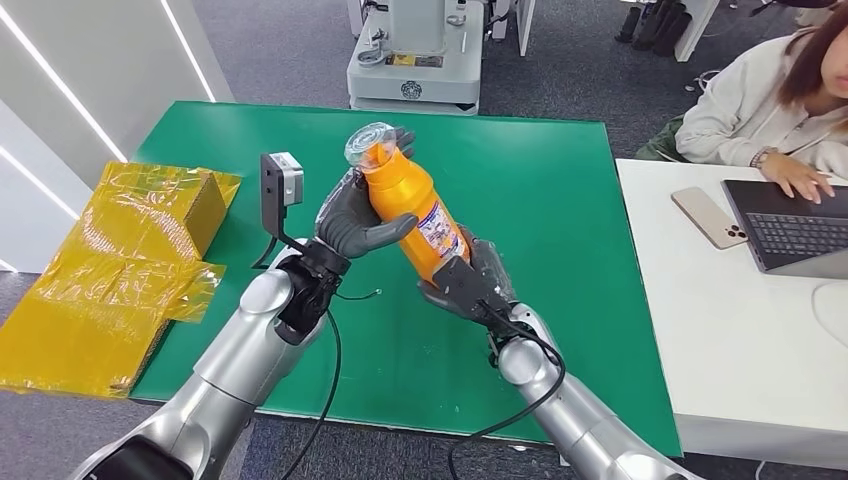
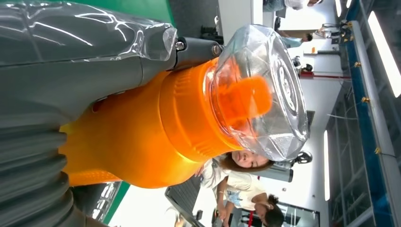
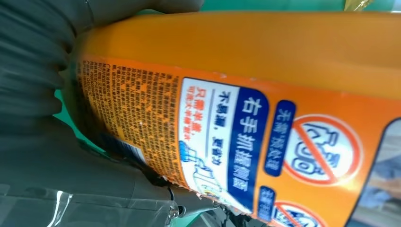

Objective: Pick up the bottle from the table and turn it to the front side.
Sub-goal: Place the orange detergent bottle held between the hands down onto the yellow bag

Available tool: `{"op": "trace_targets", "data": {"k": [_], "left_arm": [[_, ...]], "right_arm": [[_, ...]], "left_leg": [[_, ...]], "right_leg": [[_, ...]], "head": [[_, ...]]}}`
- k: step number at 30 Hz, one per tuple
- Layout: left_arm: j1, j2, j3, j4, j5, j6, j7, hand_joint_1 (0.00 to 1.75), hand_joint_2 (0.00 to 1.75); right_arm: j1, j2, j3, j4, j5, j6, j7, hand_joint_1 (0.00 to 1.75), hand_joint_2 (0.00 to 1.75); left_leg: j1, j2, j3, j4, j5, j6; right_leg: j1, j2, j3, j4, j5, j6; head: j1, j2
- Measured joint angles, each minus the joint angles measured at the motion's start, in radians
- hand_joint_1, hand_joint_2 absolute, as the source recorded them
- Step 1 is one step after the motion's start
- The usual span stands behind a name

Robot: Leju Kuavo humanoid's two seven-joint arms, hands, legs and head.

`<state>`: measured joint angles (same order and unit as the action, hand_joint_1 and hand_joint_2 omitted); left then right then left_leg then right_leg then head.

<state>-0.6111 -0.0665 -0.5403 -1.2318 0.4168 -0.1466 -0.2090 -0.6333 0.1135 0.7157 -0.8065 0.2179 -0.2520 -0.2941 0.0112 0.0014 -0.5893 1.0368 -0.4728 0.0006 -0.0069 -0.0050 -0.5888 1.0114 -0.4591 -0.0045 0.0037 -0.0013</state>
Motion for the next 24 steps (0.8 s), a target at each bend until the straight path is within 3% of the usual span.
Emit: {"op": "trace_targets", "data": {"k": [9, 11, 13, 15, 24], "left_arm": [[-0.015, -0.009, -0.01, 0.01, -0.008, 0.013, 0.015, 0.0, 1.75], [-0.018, -0.011, -0.012, 0.014, -0.012, 0.019, 0.013, 0.74, 1.75], [-0.021, -0.014, -0.014, 0.019, -0.023, 0.032, 0.007, 1.61, 1.75], [-0.024, -0.017, -0.017, 0.026, -0.048, 0.054, -0.004, 1.75, 1.75], [-0.052, -0.034, -0.028, 0.082, -0.153, 0.117, -0.046, 1.75, 1.75]], "right_arm": [[-0.047, 0.023, 0.012, 0.074, 0.037, -0.023, 0.009, 1.75, 1.75], [-0.052, 0.028, 0.012, 0.085, 0.038, -0.025, 0.006, 1.75, 1.75], [-0.057, 0.033, 0.012, 0.096, 0.038, -0.027, 0.003, 1.75, 1.75], [-0.062, 0.039, 0.012, 0.107, 0.041, -0.032, 0.004, 1.75, 1.75], [-0.08, 0.065, 0.012, 0.157, 0.042, -0.046, 0.003, 1.75, 1.75]], "left_leg": [[0.0, 0.0, 0.0, 0.0, 0.0, 0.0], [0.0, 0.0, 0.0, 0.0, 0.0, 0.0], [0.0, 0.0, 0.0, 0.0, 0.0, 0.0], [0.0, 0.0, 0.0, 0.0, 0.0, 0.0], [0.0, 0.0, 0.0, 0.0, 0.0, 0.0]], "right_leg": [[0.0, 0.0, 0.0, 0.0, 0.0, 0.0], [0.0, 0.0, 0.0, 0.0, 0.0, 0.0], [0.0, 0.0, 0.0, 0.0, 0.0, 0.0], [0.0, 0.0, 0.0, 0.0, 0.0, 0.0], [0.0, 0.0, 0.0, 0.0, 0.0, 0.0]], "head": [[0.0, 0.0], [0.0, 0.0], [0.0, 0.0], [0.0, 0.0], [0.0, 0.0]]}}
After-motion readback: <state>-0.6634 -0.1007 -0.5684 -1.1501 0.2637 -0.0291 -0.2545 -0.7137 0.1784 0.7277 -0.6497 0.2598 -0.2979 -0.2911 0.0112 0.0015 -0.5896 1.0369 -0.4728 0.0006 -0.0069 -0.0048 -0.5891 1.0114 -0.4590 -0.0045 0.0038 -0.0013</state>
